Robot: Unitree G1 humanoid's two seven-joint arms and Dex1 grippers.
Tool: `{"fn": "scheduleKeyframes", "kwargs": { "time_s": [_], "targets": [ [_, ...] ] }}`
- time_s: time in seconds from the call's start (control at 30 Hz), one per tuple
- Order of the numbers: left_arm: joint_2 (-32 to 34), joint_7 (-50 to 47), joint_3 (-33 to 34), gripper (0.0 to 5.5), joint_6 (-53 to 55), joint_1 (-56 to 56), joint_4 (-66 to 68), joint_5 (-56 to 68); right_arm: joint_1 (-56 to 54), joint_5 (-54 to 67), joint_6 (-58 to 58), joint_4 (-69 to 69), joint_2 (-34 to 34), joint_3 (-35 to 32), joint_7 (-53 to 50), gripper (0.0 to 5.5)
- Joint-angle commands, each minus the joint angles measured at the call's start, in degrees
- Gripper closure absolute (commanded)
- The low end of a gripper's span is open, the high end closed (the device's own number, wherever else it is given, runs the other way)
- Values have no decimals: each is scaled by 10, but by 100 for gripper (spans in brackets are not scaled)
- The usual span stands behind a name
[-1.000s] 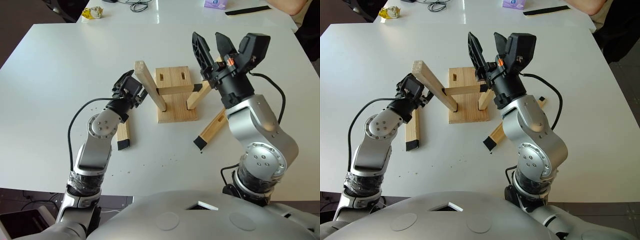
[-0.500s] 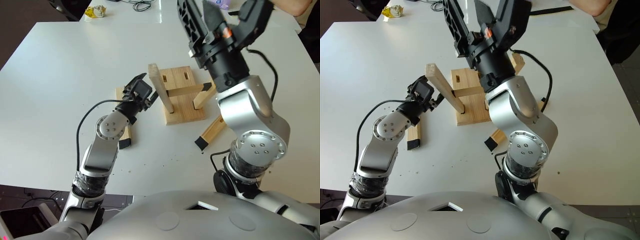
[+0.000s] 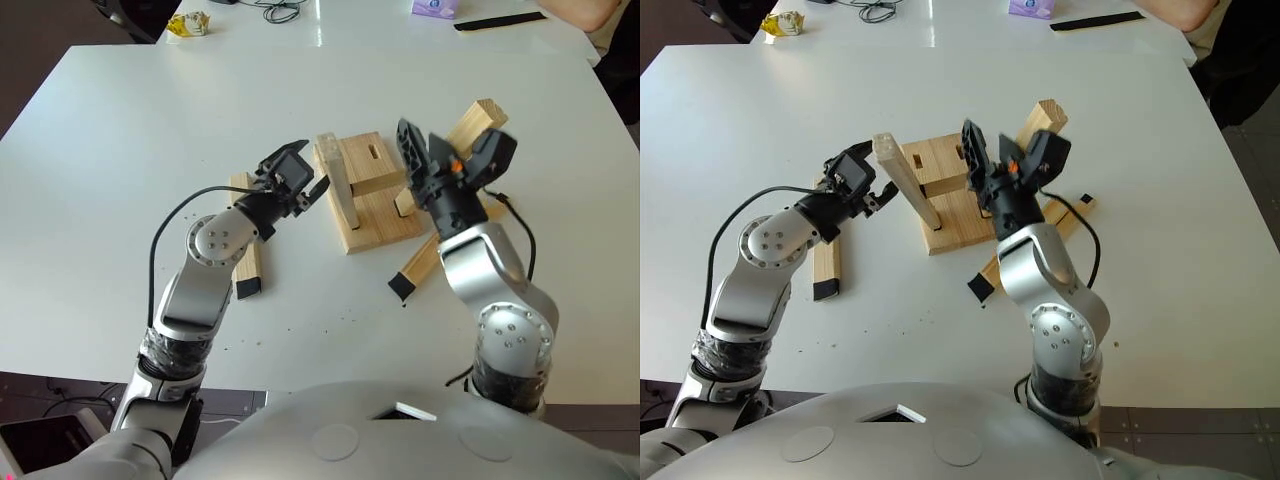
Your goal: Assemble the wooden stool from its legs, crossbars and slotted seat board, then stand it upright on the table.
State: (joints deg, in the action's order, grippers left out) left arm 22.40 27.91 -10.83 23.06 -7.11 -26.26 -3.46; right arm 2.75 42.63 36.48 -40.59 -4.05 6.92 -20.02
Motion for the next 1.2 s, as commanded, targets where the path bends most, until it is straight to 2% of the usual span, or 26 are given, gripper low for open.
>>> {"fn": "scheduleKeyframes", "kwargs": {
  "time_s": [0.03, 0.2, 0.43, 0.7, 0.77, 0.9, 1.0, 1.2],
  "targets": [
    [17, 28, 2, 242, -4, -30, 17, 14, 71, -14, -44, 50, -70, 36, -7, 210],
    [23, 45, 0, 242, -8, -46, 28, 21, 73, -33, -90, 42, -60, 73, -21, 210],
    [25, 44, -3, 242, -10, -47, 31, 22, -50, -42, -97, -46, -62, 122, -51, 210],
    [25, 46, -3, 242, -15, -54, 39, 23, -143, -51, -87, -69, -50, 117, -88, 210],
    [25, 46, -3, 242, -15, -53, 38, 23, -114, -40, -85, -49, -39, 107, -89, 210],
    [25, 47, -5, 242, -15, -52, 38, 24, 23, -38, -109, 29, -6, 98, -47, 210],
    [27, 51, -6, 242, -16, -55, 41, 26, 88, -44, -125, 80, -8, 87, -23, 210],
    [22, 47, -8, 242, -14, -54, 39, 23, 58, -51, -134, 52, -22, 88, -7, 210]
  ]
}}
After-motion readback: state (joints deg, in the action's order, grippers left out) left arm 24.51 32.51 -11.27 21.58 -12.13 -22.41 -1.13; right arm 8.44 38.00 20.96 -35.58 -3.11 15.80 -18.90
